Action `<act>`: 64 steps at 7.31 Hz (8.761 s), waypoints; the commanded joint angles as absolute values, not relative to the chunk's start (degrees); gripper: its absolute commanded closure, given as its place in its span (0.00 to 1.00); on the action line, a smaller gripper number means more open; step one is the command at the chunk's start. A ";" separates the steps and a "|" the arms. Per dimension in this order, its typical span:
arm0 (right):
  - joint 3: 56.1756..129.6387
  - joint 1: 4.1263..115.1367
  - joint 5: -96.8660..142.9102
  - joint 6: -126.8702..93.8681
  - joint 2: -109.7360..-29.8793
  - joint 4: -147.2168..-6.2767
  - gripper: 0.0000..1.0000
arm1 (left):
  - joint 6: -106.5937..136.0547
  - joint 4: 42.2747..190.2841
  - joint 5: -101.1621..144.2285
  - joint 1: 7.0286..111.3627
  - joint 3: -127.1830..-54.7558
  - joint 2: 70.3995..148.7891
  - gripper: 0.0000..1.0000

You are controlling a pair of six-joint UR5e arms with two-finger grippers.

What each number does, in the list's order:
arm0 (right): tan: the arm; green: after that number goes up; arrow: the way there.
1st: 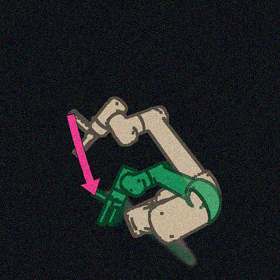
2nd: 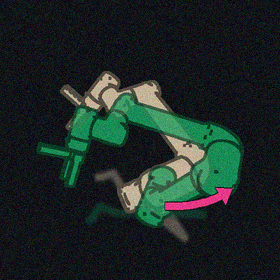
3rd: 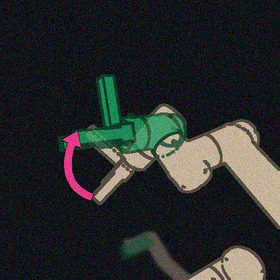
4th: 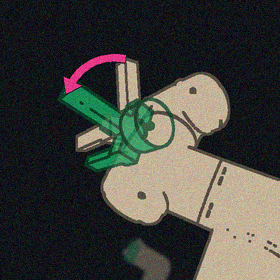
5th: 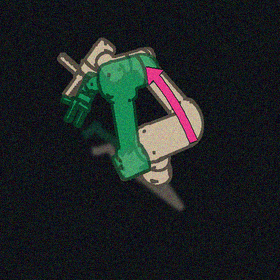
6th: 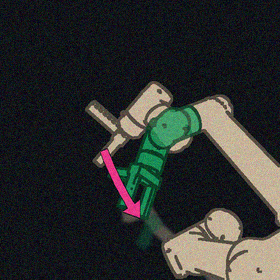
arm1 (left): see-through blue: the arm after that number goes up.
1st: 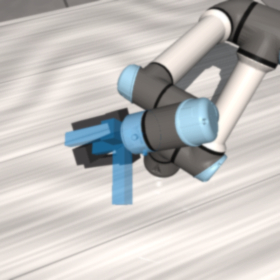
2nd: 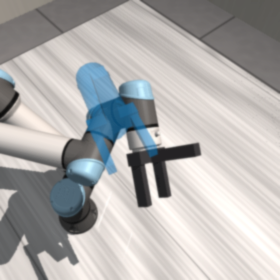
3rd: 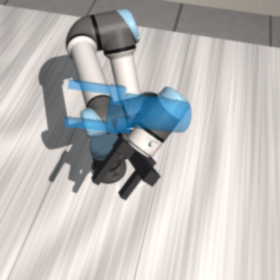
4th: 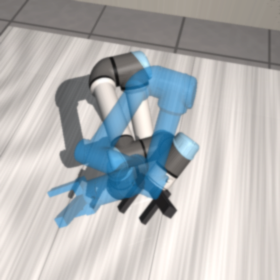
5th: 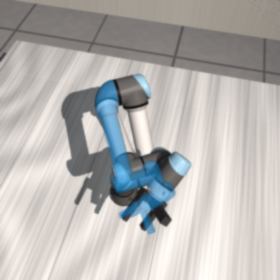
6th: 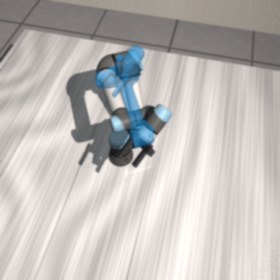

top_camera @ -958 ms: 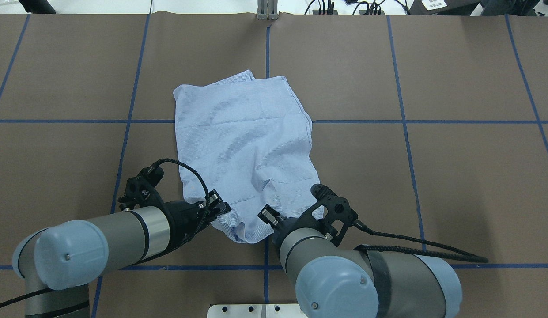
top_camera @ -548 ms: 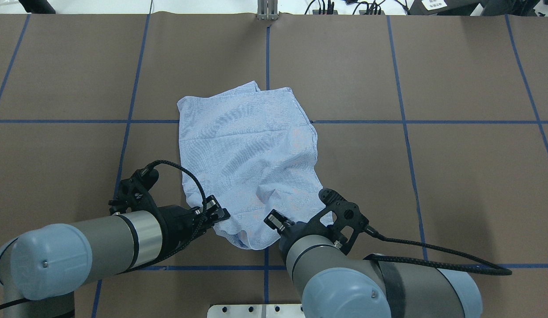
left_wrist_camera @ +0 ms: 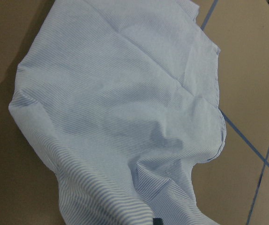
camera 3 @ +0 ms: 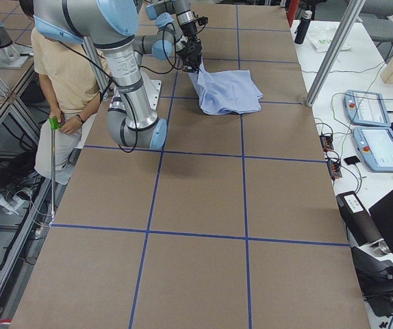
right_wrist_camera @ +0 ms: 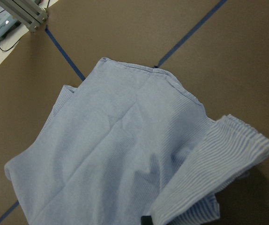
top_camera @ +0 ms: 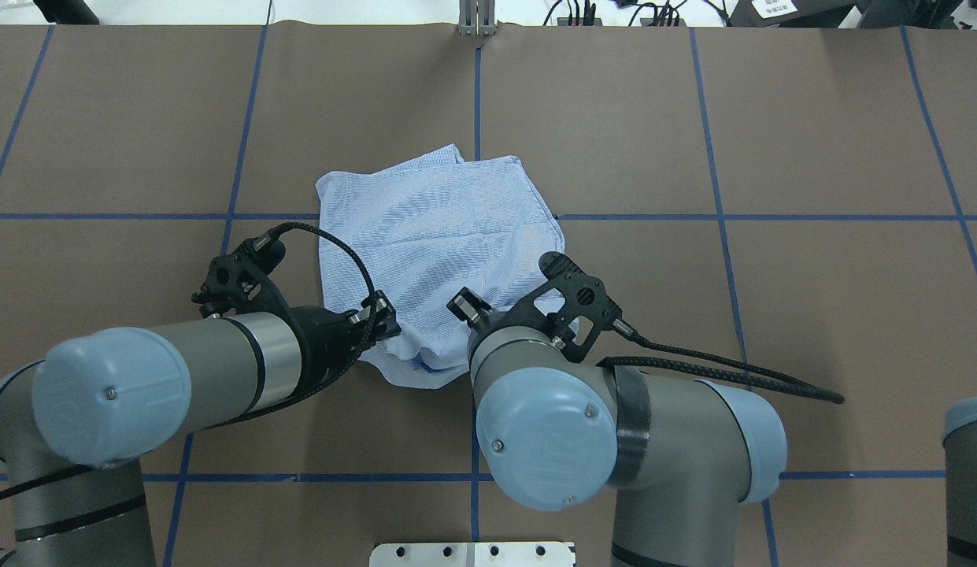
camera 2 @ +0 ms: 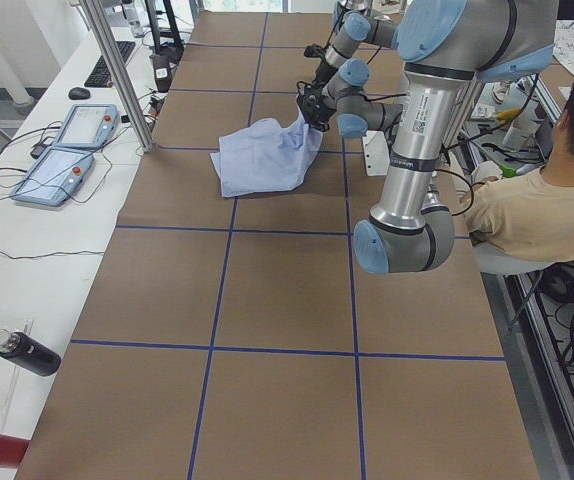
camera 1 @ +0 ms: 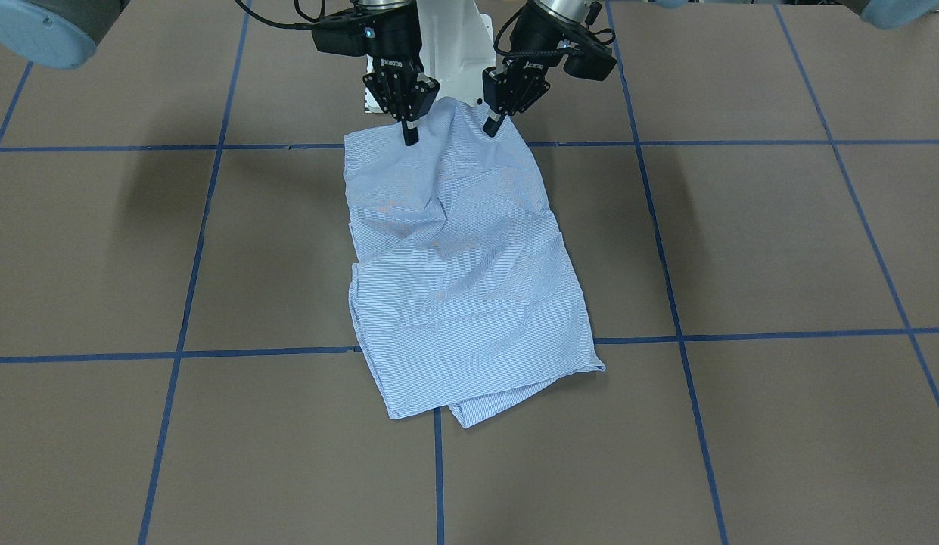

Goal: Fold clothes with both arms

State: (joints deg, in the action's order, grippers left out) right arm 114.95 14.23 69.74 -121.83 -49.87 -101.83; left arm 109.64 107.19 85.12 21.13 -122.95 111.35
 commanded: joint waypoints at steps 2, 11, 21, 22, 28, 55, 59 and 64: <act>107.34 20.90 72.14 -116.82 -44.40 -101.43 1.00 | 100.48 105.82 87.97 31.09 -114.04 116.43 1.00; 70.15 30.32 79.98 -111.97 -31.20 -79.47 1.00 | 86.41 121.71 87.98 40.08 -77.28 127.00 1.00; 79.71 42.96 103.15 -80.48 -34.14 -89.41 0.00 | 60.00 122.63 106.26 48.43 -91.33 117.84 0.00; 91.03 45.68 105.79 -73.55 -41.50 -95.21 0.00 | 52.72 117.04 106.35 49.38 -99.15 113.25 0.00; 114.17 74.65 126.27 -18.66 -80.53 -100.99 0.00 | 0.17 111.18 124.52 81.76 -107.86 86.78 0.00; 108.28 84.29 129.37 -5.54 -104.24 -85.08 0.00 | 7.56 106.52 135.62 88.33 -102.30 76.55 0.00; 108.28 84.29 129.55 -5.63 -104.33 -85.08 0.00 | 7.47 106.61 135.70 88.33 -102.39 76.55 0.00; 108.46 84.29 129.55 -5.54 -104.24 -84.99 0.00 | 7.47 106.52 135.70 88.33 -102.22 76.47 0.00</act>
State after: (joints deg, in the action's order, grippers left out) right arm 108.42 84.29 129.55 -5.55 -104.28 -85.06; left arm 7.47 106.60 135.70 88.33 -102.29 76.53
